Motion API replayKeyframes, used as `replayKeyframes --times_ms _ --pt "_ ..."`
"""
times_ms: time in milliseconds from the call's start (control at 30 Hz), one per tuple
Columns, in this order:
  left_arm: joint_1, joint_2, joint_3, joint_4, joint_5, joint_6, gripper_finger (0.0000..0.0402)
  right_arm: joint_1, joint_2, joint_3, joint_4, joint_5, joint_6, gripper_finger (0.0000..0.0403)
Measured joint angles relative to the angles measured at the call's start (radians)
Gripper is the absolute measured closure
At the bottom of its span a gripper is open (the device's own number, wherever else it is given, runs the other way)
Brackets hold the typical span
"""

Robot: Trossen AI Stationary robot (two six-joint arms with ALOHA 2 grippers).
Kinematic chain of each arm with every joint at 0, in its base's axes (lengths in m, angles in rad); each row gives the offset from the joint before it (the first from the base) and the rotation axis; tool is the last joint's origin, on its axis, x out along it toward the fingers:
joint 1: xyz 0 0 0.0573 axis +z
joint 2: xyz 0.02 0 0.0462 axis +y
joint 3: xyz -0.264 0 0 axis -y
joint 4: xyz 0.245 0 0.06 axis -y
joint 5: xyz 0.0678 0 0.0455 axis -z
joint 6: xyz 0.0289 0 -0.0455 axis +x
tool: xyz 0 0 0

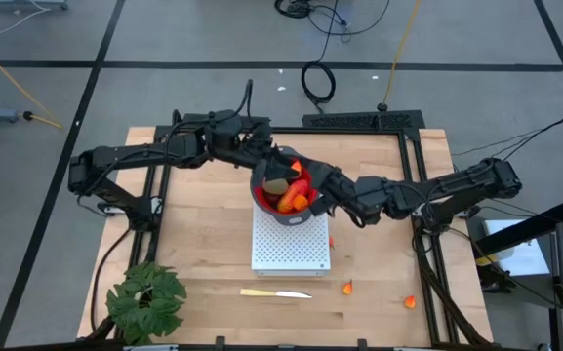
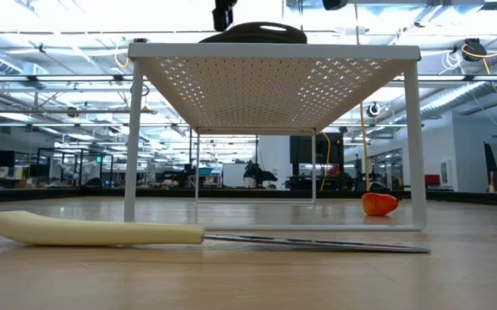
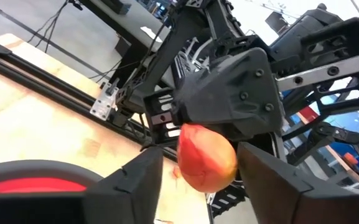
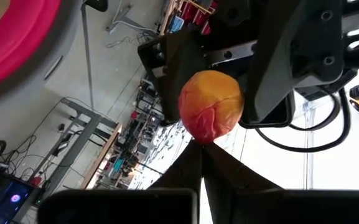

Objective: Pick & Place Fruit
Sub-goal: Put the peach into the red strainer bowl on the shelf

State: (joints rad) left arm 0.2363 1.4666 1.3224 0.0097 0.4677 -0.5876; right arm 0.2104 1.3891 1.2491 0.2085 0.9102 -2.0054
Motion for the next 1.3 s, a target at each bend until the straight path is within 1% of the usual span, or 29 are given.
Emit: replayKeyframes --times_ms 200,367,633,733,833,1033,1300 --pt "0.0 0.0 0.0 0.001 0.004 0.003 0.0257 -0.008 0.0 0.0 0.0 0.0 0.002 0.0403" --pt "0.0 0.0 0.0 0.002 0.004 0.003 0.0285 -0.008 0.0 0.0 -0.003 0.001 0.002 0.0403" --pt "0.0 0.0 0.0 0.002 0.004 0.001 0.0279 -0.008 0.0 0.0 -0.003 0.0 0.009 0.0403" --pt "0.0 0.0 0.0 0.002 0.004 0.003 0.0279 -0.008 0.0 0.0 -0.003 -0.004 0.071 0.0396" --pt "0.0 0.0 0.0 0.002 0.007 0.005 0.0284 -0.008 -0.001 0.0 0.001 -0.022 0.152 0.0381" --pt "0.0 -0.001 0.0 0.001 0.015 0.005 0.0284 -0.007 -0.001 0.0 0.005 -0.025 0.193 0.0343" --pt "0.0 -0.001 0.0 -0.013 0.015 0.007 0.028 -0.006 -0.001 0.0 0.004 -0.025 0.356 0.0298"
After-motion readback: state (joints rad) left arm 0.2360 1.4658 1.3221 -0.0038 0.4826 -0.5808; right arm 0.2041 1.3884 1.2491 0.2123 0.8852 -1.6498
